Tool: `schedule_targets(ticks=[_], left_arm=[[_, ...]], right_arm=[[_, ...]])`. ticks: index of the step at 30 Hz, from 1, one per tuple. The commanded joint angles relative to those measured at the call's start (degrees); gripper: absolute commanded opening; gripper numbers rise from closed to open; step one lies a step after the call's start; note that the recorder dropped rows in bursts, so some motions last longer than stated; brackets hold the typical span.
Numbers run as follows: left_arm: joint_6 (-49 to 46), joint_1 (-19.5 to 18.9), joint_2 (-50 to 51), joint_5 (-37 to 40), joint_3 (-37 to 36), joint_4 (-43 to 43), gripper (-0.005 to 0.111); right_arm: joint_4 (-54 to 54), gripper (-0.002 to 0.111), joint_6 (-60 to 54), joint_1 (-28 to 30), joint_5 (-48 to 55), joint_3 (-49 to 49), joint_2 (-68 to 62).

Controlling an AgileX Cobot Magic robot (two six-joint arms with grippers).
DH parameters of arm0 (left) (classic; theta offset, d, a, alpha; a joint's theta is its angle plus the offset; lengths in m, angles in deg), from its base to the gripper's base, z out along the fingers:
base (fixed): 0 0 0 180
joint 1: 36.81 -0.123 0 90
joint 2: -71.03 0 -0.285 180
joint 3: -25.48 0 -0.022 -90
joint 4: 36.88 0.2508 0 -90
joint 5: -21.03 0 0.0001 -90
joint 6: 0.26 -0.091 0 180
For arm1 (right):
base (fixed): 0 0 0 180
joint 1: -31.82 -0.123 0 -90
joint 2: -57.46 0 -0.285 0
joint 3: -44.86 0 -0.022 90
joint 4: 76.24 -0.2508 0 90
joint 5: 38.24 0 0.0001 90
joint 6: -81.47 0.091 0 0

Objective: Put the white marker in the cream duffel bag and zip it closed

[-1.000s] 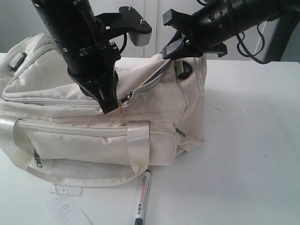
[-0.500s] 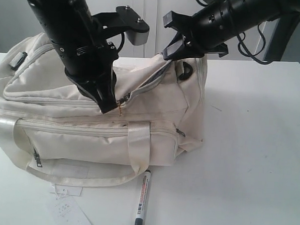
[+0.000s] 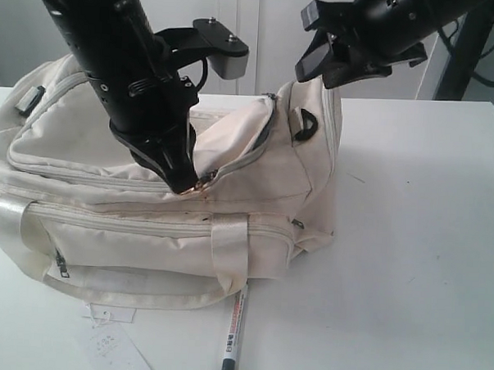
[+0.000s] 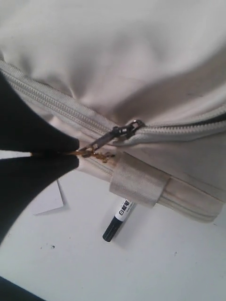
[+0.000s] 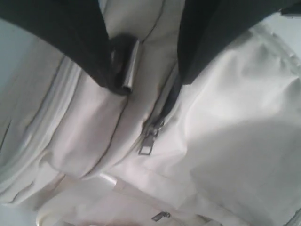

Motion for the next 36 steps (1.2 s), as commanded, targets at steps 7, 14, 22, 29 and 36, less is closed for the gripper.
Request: schedule_targets(ticks=[7,14,22,29,36], left_arm=[[1.7,0.0,-0.6,-1.7,-0.3,-0.6,0.000],[1.7,0.0,-0.6,-2.0,-0.3,-0.6,0.000],[1.7,0.0,-0.6,-2.1,-0.3,-0.6,0.000],[2.4,0.0,-0.6,-2.2,-0.3,0.1,0.000],[10.6,0.0,-0.6,-6.3,-0.3,0.8,0.000]], right_arm=[[1.2,0.043,12.1,-6.2,-6.9,-11.2,10.7],[1.1,0.044,13.7,-11.7,-14.9,-18.6,9.4],[0.9,0.057,14.1,-12.5,-22.8,-19.6,6.8],[1.1,0.054,14.1,-12.9,-21.8,-19.6,5.3],[1.1,0.042,15.1,-12.9,-22.8,-19.6,5.3]])
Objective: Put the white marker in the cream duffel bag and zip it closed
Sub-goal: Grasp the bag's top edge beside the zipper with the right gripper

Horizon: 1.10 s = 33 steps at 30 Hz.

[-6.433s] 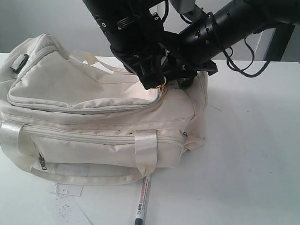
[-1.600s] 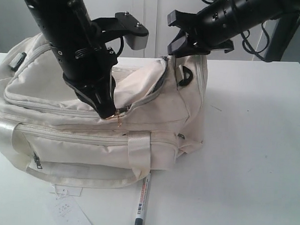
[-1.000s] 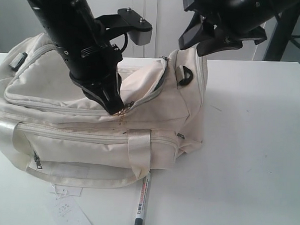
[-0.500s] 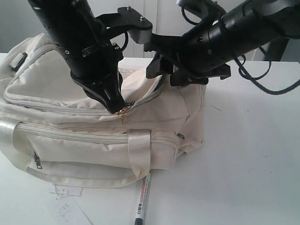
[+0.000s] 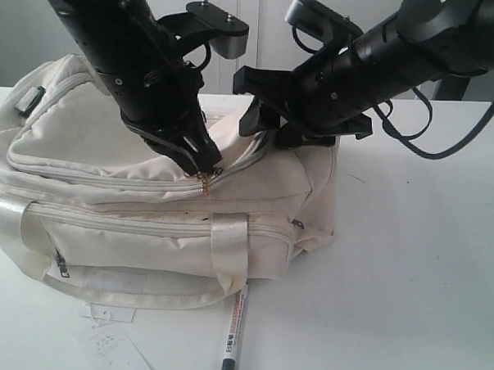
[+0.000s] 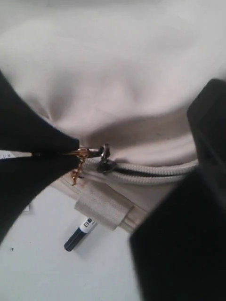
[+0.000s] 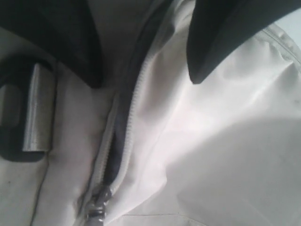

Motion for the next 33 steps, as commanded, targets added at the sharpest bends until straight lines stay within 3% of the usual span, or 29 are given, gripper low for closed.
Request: schedule_targets(ticks=[1,3,4,5,11,33], left_arm=[[2.5,0.0,-0.6,-0.4,-0.3,-0.4,0.000],[2.4,0.0,-0.6,-0.1,-0.3,-0.4,0.000],[2.1,0.0,-0.6,0.3,-0.3,-0.4,0.000],[1.7,0.0,-0.6,0.6,-0.3,-0.4,0.000],[-2.3,0.0,-0.6,3.3,-0.3,0.1,0.000],[-3.5,0.0,-0.6,7.9,-0.3,6.2,0.000]], right_arm=[[0.4,0.038,0.4,-0.1,-0.9,-0.2,0.1],[0.5,0.020,0.4,-0.1,-0.9,-0.2,0.1],[0.8,0.004,0.4,-0.1,-1.0,-0.2,0.1],[1.1,0.000,0.4,-0.1,-1.2,-0.2,0.1],[5.7,0.000,3.2,-0.1,-1.2,-0.2,0.1],[5.7,0.000,4.3,-0.1,-0.1,-0.2,0.1]])
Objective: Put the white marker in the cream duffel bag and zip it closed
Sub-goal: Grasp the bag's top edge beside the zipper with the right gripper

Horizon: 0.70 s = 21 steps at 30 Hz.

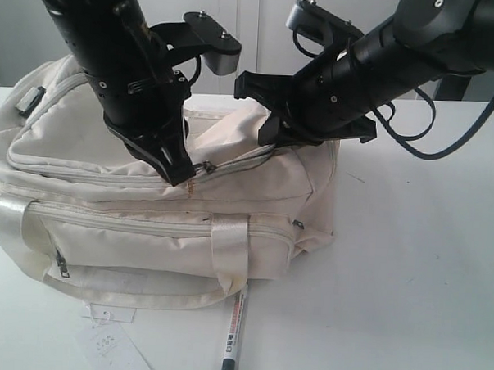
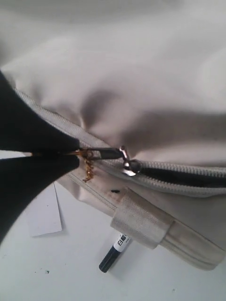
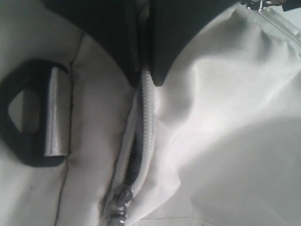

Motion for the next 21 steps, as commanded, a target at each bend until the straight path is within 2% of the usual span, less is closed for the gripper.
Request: schedule_targets(ticks=[1,21], left_arm=[[0.3,0.0,-0.6,4.1,-0.3,1.5,0.000],[0.3,0.0,-2.4,8.4,-0.3,5.0,0.000]], right_arm=[[1.4,0.000,0.0,0.1,-0.2,-0.2,0.1],[3.9,0.000,-1.3,0.3,-1.2,-0.2,0.1]])
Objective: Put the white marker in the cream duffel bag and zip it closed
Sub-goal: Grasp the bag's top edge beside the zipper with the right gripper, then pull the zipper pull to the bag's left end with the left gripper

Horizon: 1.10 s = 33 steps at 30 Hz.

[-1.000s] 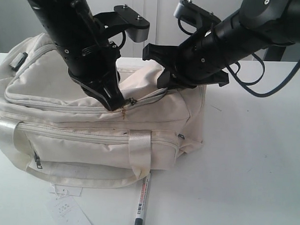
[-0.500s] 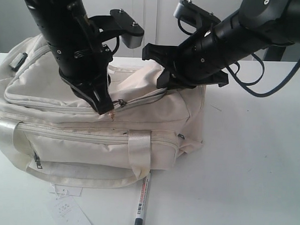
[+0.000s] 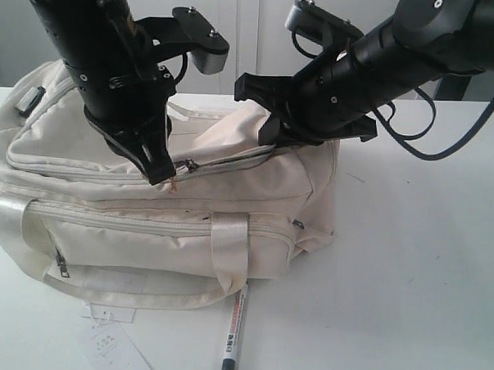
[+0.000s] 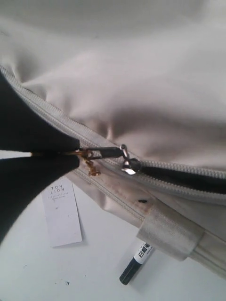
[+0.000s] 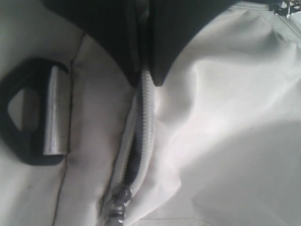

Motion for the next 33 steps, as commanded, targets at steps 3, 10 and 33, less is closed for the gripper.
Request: schedule_targets(ticks=[3,10,33], left_arm=[[0.3,0.0,-1.0,5.5,-0.3,3.3,0.000],[1.2,0.0,-1.0,5.5,-0.3,3.8,0.000],[1.4,-1.1,-1.0,5.5,-0.3,6.5,0.000]], right_arm=[[3.3,0.000,-0.8,0.3,-1.6,-0.2,0.1],[7.1,0.000,-1.2,0.3,-3.1,0.0,0.1],[8.8,0.000,-6.3,1.9,-4.1,0.0,0.2]])
